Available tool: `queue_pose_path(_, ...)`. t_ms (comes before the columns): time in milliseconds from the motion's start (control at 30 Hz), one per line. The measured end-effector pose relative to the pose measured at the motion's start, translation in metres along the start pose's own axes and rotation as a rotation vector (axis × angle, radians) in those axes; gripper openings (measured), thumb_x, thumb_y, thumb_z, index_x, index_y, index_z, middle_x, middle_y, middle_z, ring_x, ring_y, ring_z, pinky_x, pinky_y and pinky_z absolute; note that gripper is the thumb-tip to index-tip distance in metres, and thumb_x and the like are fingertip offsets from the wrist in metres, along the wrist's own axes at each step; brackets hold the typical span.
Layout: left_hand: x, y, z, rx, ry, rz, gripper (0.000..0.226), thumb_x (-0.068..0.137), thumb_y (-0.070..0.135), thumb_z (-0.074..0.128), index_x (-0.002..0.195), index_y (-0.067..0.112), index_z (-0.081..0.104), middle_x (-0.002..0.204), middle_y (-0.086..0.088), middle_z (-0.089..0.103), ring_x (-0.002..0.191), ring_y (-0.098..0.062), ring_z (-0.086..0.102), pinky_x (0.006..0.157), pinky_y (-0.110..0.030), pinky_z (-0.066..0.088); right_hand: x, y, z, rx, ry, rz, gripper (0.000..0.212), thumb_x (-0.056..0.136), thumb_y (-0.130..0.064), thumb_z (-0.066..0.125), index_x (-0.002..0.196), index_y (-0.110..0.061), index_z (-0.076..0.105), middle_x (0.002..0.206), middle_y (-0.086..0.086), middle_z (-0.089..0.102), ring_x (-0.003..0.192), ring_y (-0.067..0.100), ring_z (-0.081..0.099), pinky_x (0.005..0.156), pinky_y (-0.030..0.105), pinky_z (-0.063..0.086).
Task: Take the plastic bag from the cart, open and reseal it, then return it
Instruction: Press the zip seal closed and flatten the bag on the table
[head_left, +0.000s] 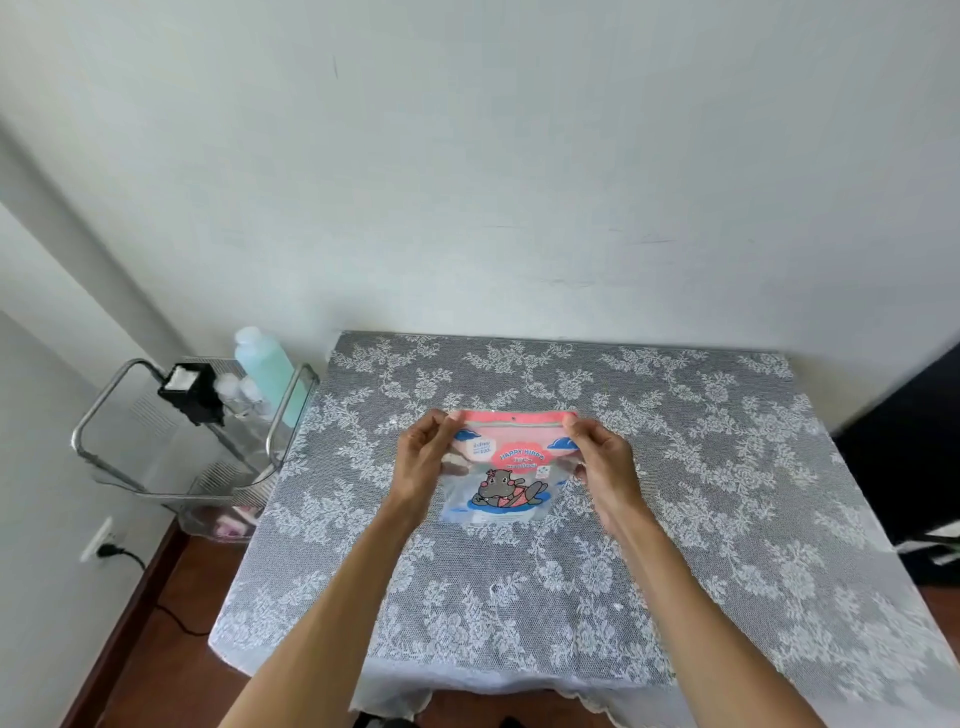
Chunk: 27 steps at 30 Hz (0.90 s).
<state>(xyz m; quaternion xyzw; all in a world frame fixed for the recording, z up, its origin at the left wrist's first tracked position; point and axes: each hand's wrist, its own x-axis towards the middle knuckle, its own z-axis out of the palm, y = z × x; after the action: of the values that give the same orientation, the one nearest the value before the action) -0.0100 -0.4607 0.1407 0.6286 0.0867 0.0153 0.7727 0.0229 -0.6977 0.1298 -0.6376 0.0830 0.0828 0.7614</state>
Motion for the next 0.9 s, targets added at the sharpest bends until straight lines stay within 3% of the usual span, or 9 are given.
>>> queue_pose_path(133,0.003,0.005,-0.004,0.053,-0.034,-0.051,0.028,0.093,0.024,0.06,0.101,-0.003,0.063,0.084,-0.004,0.07,0.068,-0.016,0.065,0.059,-0.027,0.057,0.001,-0.006,-0.001,-0.071,-0.06,-0.03,0.039,0.08,-0.046,0.073,0.1,-0.012,0.075,0.092,0.011,0.077,0.079,0.033,0.075,0.068,0.039,0.064)
queue_pose_path(300,0.004,0.01,-0.001,0.177,-0.058,-0.065,0.034,0.08,0.028,0.068,0.092,-0.004,0.068,0.082,-0.001,0.074,0.07,-0.012,0.068,0.063,-0.021,0.057,0.0,-0.016,0.003,-0.148,-0.139,-0.039,0.051,0.072,-0.057,0.077,0.101,-0.014,0.076,0.087,0.012,0.076,0.075,0.033,0.075,0.058,0.029,0.062)
queue_pose_path(367,0.003,0.011,0.001,0.209,-0.044,-0.056,0.022,0.078,0.029,0.069,0.085,0.009,0.073,0.081,-0.003,0.074,0.066,-0.011,0.068,0.06,-0.019,0.056,0.001,-0.018,0.004,-0.215,-0.195,-0.039,0.057,0.065,-0.061,0.081,0.1,-0.016,0.076,0.086,0.011,0.075,0.076,0.033,0.076,0.061,0.038,0.062)
queue_pose_path(433,0.002,0.012,0.003,0.268,-0.036,-0.049,0.013,0.078,0.033,0.068,0.076,0.022,0.075,0.079,-0.004,0.075,0.064,-0.013,0.069,0.057,-0.02,0.056,0.001,-0.018,0.003,-0.276,-0.216,-0.061,0.05,0.07,-0.055,0.08,0.1,-0.015,0.077,0.084,0.011,0.074,0.076,0.033,0.076,0.069,0.055,0.058)
queue_pose_path(533,0.002,0.013,0.005,0.325,-0.036,-0.047,0.012,0.081,0.032,0.067,0.076,0.024,0.075,0.078,-0.009,0.074,0.069,-0.027,0.07,0.059,-0.034,0.058,0.0,-0.018,0.001,-0.336,-0.216,-0.088,0.037,0.081,-0.048,0.075,0.098,-0.015,0.077,0.074,0.01,0.07,0.072,0.028,0.076,0.072,0.067,0.049)
queue_pose_path(633,0.004,0.01,0.007,0.486,-0.014,0.018,0.011,0.091,0.022,0.064,0.083,0.017,0.07,0.081,-0.018,0.071,0.069,-0.037,0.066,0.062,-0.046,0.056,-0.004,-0.021,0.005,-0.415,-0.181,-0.092,0.047,0.078,-0.05,0.072,0.103,-0.009,0.073,0.081,0.011,0.074,0.07,0.024,0.077,0.069,0.063,0.056)
queue_pose_path(767,0.002,0.009,0.014,0.572,-0.026,0.06,0.014,0.095,0.019,0.058,0.084,0.013,0.065,0.073,-0.012,0.066,0.059,-0.028,0.059,0.052,-0.038,0.051,-0.004,-0.017,0.01,-0.49,-0.113,-0.108,0.039,0.089,-0.036,0.068,0.105,-0.001,0.069,0.085,0.019,0.074,0.075,0.036,0.074,0.065,0.055,0.058)
queue_pose_path(833,0.001,0.01,0.017,0.558,-0.032,0.046,0.014,0.095,0.02,0.058,0.085,0.012,0.063,0.073,-0.009,0.065,0.06,-0.022,0.059,0.053,-0.035,0.051,-0.004,-0.016,0.011,-0.472,-0.107,-0.101,0.038,0.091,-0.033,0.067,0.108,0.001,0.068,0.084,0.015,0.073,0.076,0.032,0.075,0.065,0.048,0.061)
queue_pose_path(900,0.0,0.011,0.018,0.473,-0.031,0.014,0.017,0.093,0.021,0.061,0.087,0.006,0.066,0.077,-0.012,0.068,0.064,-0.026,0.064,0.06,-0.039,0.054,-0.005,-0.015,0.011,-0.448,-0.11,-0.084,0.035,0.091,-0.033,0.066,0.11,-0.003,0.068,0.081,0.01,0.073,0.073,0.024,0.076,0.062,0.039,0.062)
